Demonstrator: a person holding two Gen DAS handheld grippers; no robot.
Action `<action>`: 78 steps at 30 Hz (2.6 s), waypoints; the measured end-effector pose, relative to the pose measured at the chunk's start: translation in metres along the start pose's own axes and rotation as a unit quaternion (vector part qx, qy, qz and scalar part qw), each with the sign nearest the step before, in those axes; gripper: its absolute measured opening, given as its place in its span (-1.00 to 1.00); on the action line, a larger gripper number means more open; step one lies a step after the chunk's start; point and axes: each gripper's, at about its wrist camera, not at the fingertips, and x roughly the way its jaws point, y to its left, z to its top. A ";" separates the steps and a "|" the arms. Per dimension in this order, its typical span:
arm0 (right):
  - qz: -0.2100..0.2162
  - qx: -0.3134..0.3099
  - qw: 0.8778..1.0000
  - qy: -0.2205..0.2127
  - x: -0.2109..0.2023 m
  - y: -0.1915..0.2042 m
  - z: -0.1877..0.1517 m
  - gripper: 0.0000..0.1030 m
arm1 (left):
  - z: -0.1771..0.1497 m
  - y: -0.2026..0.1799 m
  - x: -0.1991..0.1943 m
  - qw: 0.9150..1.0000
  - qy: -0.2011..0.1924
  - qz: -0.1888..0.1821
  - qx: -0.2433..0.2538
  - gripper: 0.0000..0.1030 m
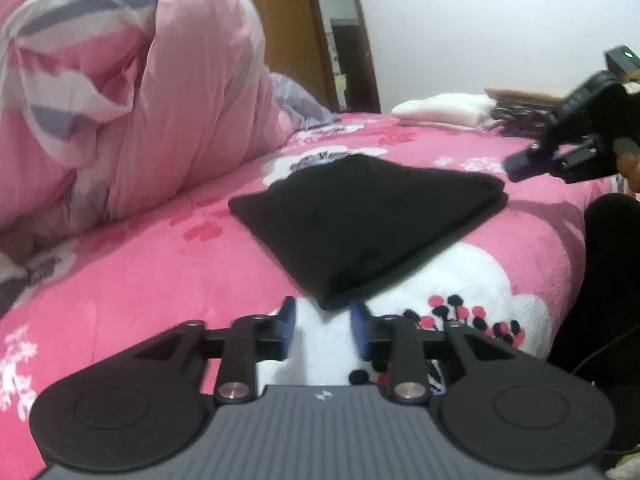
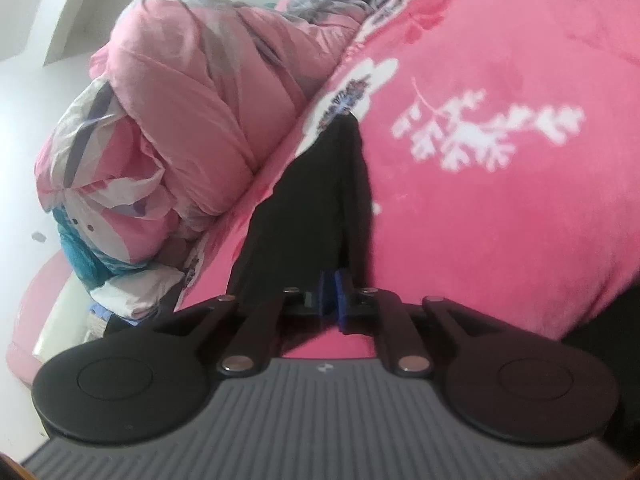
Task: Fold clothes
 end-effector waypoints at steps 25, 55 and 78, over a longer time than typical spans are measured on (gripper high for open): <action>0.003 -0.030 0.999 -0.009 0.005 0.013 0.007 -1.00 | 0.006 0.022 0.011 0.998 -0.003 -0.009 -0.055 -0.98; -0.007 -0.033 0.999 -0.009 0.008 0.014 0.013 -0.93 | 0.014 0.029 0.011 0.998 -0.011 -0.044 -0.047 -0.92; -0.016 -0.059 0.998 0.004 0.017 0.012 0.006 -0.98 | 0.010 0.022 0.009 1.000 -0.024 -0.018 -0.002 -0.98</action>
